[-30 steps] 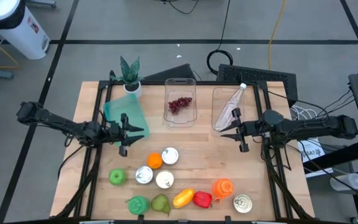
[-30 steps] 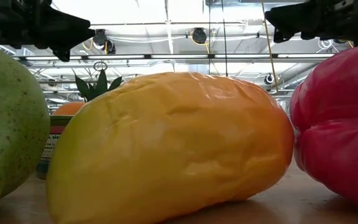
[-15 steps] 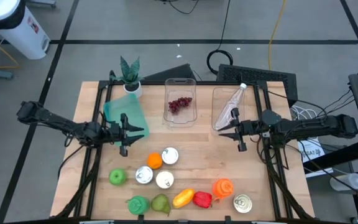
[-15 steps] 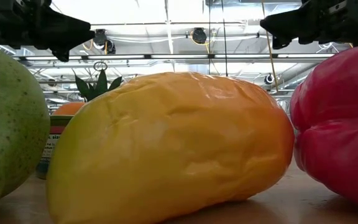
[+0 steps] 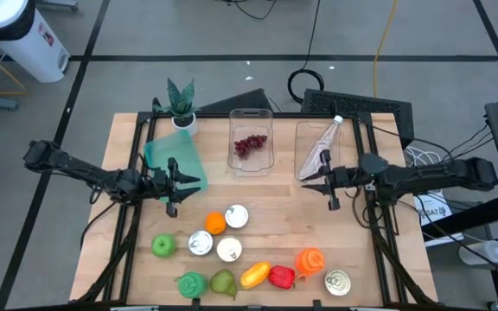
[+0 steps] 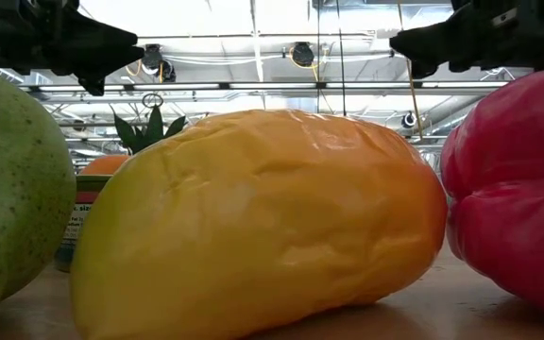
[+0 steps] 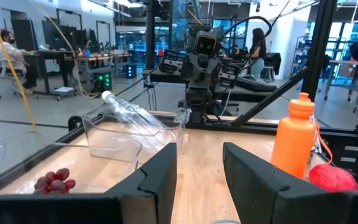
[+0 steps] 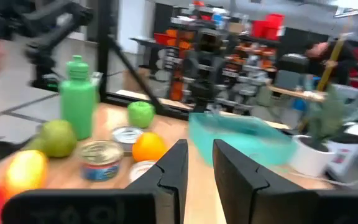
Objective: Pick & Place Food Item
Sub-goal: Adjust the right transparent bin on the table
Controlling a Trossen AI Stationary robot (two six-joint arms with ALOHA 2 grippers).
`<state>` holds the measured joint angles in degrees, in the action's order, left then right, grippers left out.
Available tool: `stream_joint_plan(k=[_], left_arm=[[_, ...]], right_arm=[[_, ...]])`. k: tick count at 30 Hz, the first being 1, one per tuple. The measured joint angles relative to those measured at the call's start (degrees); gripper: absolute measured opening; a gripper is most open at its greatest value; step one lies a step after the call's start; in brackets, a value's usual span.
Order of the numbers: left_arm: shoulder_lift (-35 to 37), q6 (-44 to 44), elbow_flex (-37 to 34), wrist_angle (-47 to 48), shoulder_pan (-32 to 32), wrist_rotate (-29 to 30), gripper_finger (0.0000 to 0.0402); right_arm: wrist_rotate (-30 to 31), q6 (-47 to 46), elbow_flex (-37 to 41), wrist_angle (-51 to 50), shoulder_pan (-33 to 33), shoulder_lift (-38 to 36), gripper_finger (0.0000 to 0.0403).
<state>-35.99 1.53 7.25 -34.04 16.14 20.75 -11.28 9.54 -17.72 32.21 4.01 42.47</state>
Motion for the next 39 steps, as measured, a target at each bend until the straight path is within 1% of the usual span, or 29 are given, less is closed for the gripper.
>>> stream_joint_plan(k=[3,5,7,10,13,17,19,20,22,24,26,28,33,37,39], left_arm=[[0.00,-0.14,0.00,0.00,0.00,0.38,0.0140],[0.00,-0.14,0.00,0.00,0.00,0.38,0.0140],[0.00,-0.20,0.00,0.00,0.00,0.38,0.0140],[0.00,-0.31,0.00,-0.01,0.00,0.40,0.0140],[0.00,-0.79,0.00,0.00,0.00,0.40,0.0140],[0.00,-0.75,0.00,0.02,0.00,0.40,0.0140],[0.00,-0.71,0.00,0.39,0.00,0.40,0.0140],[0.00,-0.61,0.00,0.79,0.00,0.40,0.0140],[0.00,-0.22,0.00,1.64,0.00,0.40,0.0140],[0.00,-0.02,0.00,2.53,0.00,0.41,0.0140],[0.00,-0.16,0.00,2.78,0.00,0.40,0.0140],[0.00,-0.25,0.00,2.75,0.00,0.42,0.0140],[0.00,1.46,0.00,2.36,0.00,0.48,0.0140],[0.00,2.76,0.00,2.03,0.00,2.24,0.0140],[0.00,2.89,0.00,2.03,0.00,3.18,0.0140]], right_arm=[[3.86,-0.94,-1.09,1.12,0.10,2.38,0.0061],[3.91,-2.32,-3.57,0.03,0.49,4.40,0.0053],[3.71,-2.71,-7.31,-3.15,0.50,6.95,0.0042],[3.76,0.87,-15.23,-11.40,-1.15,12.72,0.0019],[5.00,6.10,-24.39,-20.14,-4.17,20.64,0.0003],[13.10,12.71,-34.35,-28.32,-8.99,33.61,0.0009],[16.43,15.89,-37.40,-29.44,-10.55,39.76,0.0011],[17.14,17.15,-38.54,-29.46,-11.16,42.77,0.0011],[16.95,18.47,-40.15,-28.76,-11.84,47.52,0.0011],[16.04,18.63,-41.16,-25.62,-12.26,51.54,0.0012],[14.32,18.63,-41.75,-22.57,-12.60,54.47,0.0019],[14.06,18.66,-41.81,-19.78,-13.13,56.71,0.0030],[13.98,19.54,-41.83,-17.11,-13.28,60.71,0.0062],[13.95,21.77,-41.86,-16.25,-13.67,62.74,0.0087],[12.40,23.13,-41.83,-15.97,-14.19,62.79,0.0097]])
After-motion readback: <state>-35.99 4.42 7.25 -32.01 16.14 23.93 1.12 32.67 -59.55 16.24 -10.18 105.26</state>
